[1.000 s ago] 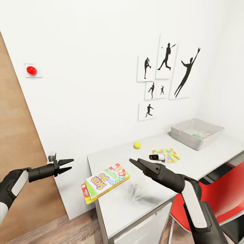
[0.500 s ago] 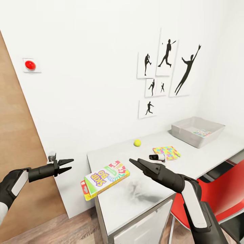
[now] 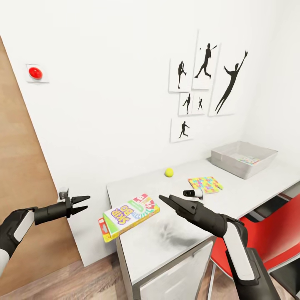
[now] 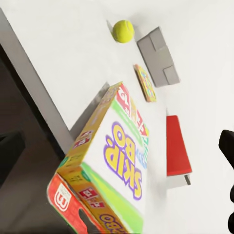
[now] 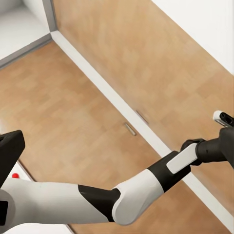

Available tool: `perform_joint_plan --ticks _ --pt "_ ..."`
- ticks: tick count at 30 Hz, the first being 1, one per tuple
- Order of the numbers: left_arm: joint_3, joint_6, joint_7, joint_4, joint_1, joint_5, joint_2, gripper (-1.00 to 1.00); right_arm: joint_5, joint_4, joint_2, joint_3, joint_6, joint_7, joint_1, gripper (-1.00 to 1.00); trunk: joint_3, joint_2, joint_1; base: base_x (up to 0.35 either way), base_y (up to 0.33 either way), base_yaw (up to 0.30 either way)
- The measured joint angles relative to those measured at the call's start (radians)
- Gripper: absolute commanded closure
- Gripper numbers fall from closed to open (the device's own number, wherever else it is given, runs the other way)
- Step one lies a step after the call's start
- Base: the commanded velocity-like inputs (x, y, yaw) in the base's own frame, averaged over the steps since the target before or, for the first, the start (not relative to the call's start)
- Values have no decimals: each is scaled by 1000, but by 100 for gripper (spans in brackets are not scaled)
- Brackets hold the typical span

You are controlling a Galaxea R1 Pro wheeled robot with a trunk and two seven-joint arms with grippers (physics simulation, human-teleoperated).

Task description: Put all the toys in the child's room - the three board games (two on the bed and one on the table), the two jigsaw puzzles on the table, and the tennis ball on the table - inside the toy box on the table in the child's room.

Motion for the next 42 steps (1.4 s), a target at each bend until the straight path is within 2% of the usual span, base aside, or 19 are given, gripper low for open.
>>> perform_joint_plan --ticks 6,17,34,42 --pt "4 -1 0 62 -2 0 1 -100 0 0 0 1 0 -1 0 -100 -19 -42 23 0 0 0" --pt "3 -3 0 80 -3 0 0 -100 0 0 0 2 0 -1 0 -100 -53 -119 65 0 0 0" --pt "-3 -4 0 81 -3 -5 -5 -100 1 0 1 6 -1 -1 0 -100 -53 -119 65 -1 0 0" --pt "-4 -5 0 81 -3 -3 -5 -100 1 0 1 3 0 0 0 -100 -53 -119 66 -154 -43 0"
